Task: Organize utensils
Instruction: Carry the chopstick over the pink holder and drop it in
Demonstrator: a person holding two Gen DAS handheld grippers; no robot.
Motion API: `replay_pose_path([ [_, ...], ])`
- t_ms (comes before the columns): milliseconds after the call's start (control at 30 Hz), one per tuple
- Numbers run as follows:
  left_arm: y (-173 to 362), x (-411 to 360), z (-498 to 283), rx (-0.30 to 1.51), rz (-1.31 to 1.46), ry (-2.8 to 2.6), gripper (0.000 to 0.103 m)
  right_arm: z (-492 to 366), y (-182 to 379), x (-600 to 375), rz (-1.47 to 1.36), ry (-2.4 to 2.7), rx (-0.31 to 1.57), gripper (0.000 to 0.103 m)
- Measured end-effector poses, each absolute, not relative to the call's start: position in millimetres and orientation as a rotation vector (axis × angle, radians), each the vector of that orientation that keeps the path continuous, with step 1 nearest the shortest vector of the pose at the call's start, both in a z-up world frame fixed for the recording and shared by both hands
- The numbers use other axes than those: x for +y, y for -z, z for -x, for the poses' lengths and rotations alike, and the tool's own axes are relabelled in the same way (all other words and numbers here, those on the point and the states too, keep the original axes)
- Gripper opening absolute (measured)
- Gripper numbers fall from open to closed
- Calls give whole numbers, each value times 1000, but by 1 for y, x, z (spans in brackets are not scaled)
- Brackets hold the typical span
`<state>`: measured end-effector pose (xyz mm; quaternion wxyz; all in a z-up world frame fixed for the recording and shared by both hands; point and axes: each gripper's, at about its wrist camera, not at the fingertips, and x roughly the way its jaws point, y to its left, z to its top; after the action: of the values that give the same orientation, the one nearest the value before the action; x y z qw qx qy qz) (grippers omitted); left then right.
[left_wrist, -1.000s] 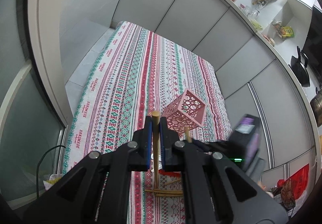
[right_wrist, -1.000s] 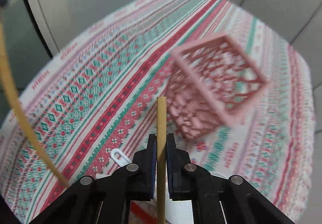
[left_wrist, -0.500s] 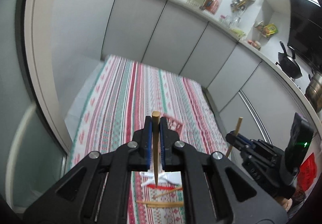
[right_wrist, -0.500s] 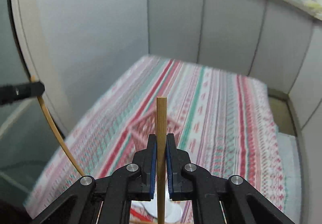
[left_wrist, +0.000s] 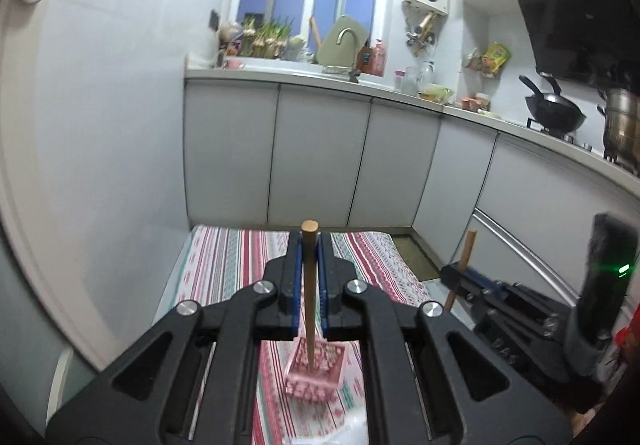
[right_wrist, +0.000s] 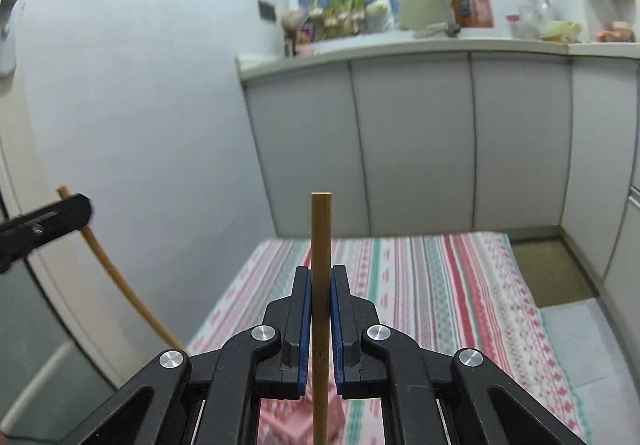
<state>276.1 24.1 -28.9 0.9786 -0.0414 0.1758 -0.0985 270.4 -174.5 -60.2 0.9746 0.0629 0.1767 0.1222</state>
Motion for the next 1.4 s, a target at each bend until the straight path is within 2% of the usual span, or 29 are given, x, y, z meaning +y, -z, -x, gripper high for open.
replay_pose_path([
  [333, 69, 3, -315, 435, -25, 251, 8, -300, 52, -180, -219, -213, 226, 7],
  [700, 107, 11, -337, 546, 23, 292, 8, -347, 104, -155, -189, -212, 322, 7],
  [1167, 108, 0, -345, 577, 36, 326, 8, -370, 142, -159, -185, -221, 450, 8],
  [1267, 108, 3, -348, 588, 67, 328, 15, -370, 143, -158, -189, -237, 465, 9],
  [1300, 107, 4, -348, 592, 85, 329, 21, -370, 141, -159, -193, -239, 467, 11],
  [1333, 107, 6, -349, 593, 97, 332, 28, -369, 140, -160, -195, -241, 467, 15],
  [1367, 106, 7, -349, 592, 110, 337, 29, -368, 138, -161, -200, -244, 464, 18],
  [1400, 104, 8, -348, 591, 118, 339, 31, -366, 134, -163, -208, -244, 459, 26],
])
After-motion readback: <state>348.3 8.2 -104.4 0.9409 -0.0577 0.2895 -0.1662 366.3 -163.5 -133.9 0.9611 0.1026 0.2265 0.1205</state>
